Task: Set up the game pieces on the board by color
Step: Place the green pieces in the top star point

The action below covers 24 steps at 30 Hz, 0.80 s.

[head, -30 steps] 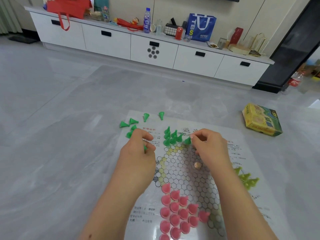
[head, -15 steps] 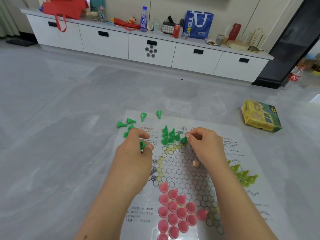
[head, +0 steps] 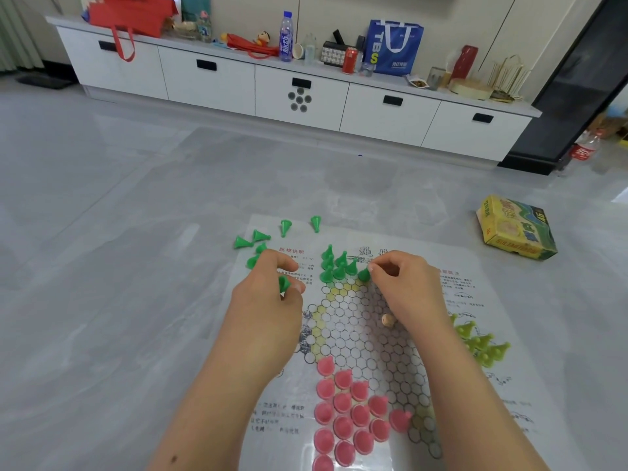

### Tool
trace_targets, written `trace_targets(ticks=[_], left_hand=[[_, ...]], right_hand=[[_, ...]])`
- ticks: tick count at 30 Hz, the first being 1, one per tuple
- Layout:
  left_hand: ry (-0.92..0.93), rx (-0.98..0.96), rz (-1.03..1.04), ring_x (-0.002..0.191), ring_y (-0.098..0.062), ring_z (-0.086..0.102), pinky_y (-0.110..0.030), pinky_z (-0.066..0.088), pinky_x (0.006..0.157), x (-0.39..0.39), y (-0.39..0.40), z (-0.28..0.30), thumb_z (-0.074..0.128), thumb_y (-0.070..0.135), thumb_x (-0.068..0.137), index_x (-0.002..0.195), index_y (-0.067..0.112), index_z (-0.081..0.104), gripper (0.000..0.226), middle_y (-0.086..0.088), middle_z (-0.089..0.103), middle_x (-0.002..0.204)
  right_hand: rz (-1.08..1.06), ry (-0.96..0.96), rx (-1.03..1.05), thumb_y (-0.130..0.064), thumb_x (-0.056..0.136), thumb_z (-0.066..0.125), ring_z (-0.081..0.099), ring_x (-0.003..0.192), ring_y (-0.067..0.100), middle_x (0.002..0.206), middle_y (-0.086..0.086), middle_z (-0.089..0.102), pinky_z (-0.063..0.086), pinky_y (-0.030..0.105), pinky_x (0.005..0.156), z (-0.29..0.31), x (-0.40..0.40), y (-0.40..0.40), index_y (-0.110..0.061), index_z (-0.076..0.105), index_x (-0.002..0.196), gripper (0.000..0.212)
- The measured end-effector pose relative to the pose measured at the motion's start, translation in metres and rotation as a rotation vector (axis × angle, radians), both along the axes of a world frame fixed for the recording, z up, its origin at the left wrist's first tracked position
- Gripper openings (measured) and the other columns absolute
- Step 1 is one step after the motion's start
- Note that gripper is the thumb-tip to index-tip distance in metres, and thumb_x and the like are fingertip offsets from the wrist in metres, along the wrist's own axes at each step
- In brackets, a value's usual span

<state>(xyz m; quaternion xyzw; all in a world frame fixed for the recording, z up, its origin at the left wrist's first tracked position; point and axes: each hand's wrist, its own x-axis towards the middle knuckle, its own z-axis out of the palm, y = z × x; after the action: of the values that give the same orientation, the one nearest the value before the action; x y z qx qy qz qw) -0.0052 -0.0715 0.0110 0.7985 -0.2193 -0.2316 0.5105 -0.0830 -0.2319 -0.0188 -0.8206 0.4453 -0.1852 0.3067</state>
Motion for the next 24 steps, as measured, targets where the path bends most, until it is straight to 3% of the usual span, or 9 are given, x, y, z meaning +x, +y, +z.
trace_targets(ticks=[6,8,9,10,14,16,20,24], left_hand=[[-0.003,-0.007,0.023,0.03,-0.003,0.036,-0.008,0.03,0.031,0.002,0.001,0.001,0.039,0.016,0.095,0.097,0.026,0.045,0.012,0.003,0.062,0.091],[0.005,-0.031,0.03,0.038,-0.002,0.04,-0.006,0.033,0.034,0.002,0.001,0.002,0.036,0.019,0.097,0.095,0.025,0.044,0.01,0.006,0.061,0.091],[0.014,-0.039,0.04,0.045,-0.002,0.043,-0.004,0.035,0.036,0.002,0.0,0.003,0.034,0.021,0.097,0.095,0.024,0.044,0.011,0.009,0.06,0.091],[0.026,-0.042,0.05,0.052,-0.003,0.045,-0.002,0.036,0.039,0.002,0.0,0.004,0.032,0.022,0.098,0.096,0.024,0.043,0.012,0.01,0.06,0.091],[0.068,-0.044,0.068,0.065,-0.002,0.049,-0.007,0.039,0.045,0.001,0.001,0.006,0.028,0.023,0.099,0.102,0.028,0.037,0.01,0.009,0.06,0.094],[0.083,-0.057,0.065,0.066,-0.003,0.05,-0.012,0.038,0.047,0.001,0.002,0.007,0.028,0.024,0.099,0.104,0.028,0.036,0.011,0.007,0.061,0.097],[0.1,-0.101,0.058,0.057,-0.007,0.048,-0.022,0.034,0.052,0.001,0.004,0.008,0.028,0.025,0.098,0.098,0.029,0.04,0.013,0.004,0.065,0.097],[0.13,-0.155,0.047,0.05,-0.002,0.045,-0.017,0.034,0.047,0.001,0.004,0.01,0.029,0.024,0.098,0.084,0.032,0.041,0.021,0.007,0.06,0.078]], right_hand=[[-0.018,-0.041,-0.012,-0.023,0.093,0.049,0.052,0.054,0.002,0.084,-0.008,0.06,0.037,0.004,0.041,0.009,-0.002,0.005,-0.018,0.064,0.093,0.016],[-0.036,-0.134,-0.038,-0.021,0.092,0.049,0.058,0.066,0.007,0.083,-0.007,0.062,0.045,0.009,0.057,0.018,0.0,0.008,-0.019,0.065,0.092,0.016],[-0.012,-0.203,-0.03,-0.021,0.092,0.05,0.06,0.073,0.008,0.082,-0.007,0.064,0.05,0.017,0.067,0.025,0.001,0.011,-0.021,0.065,0.091,0.015],[0.046,-0.257,-0.011,-0.021,0.091,0.052,0.061,0.076,0.008,0.081,-0.008,0.065,0.051,0.022,0.072,0.033,0.002,0.014,-0.024,0.064,0.089,0.013],[0.479,-0.209,0.129,-0.021,0.088,0.058,0.063,0.074,-0.001,0.076,-0.01,0.069,0.052,0.014,0.072,0.058,0.005,0.036,-0.031,0.068,0.088,0.014],[0.602,-0.194,0.231,-0.018,0.087,0.06,0.066,0.078,0.002,0.081,-0.008,0.072,0.053,0.017,0.076,0.057,0.008,0.044,-0.029,0.07,0.092,0.016],[0.653,-0.266,0.329,-0.013,0.088,0.058,0.068,0.081,0.004,0.082,-0.004,0.074,0.053,0.02,0.078,0.05,0.015,0.049,-0.023,0.07,0.096,0.018],[0.642,-0.322,0.355,-0.009,0.089,0.056,0.069,0.08,0.008,0.081,0.002,0.073,0.054,0.022,0.075,0.048,0.016,0.049,-0.016,0.07,0.096,0.018]])
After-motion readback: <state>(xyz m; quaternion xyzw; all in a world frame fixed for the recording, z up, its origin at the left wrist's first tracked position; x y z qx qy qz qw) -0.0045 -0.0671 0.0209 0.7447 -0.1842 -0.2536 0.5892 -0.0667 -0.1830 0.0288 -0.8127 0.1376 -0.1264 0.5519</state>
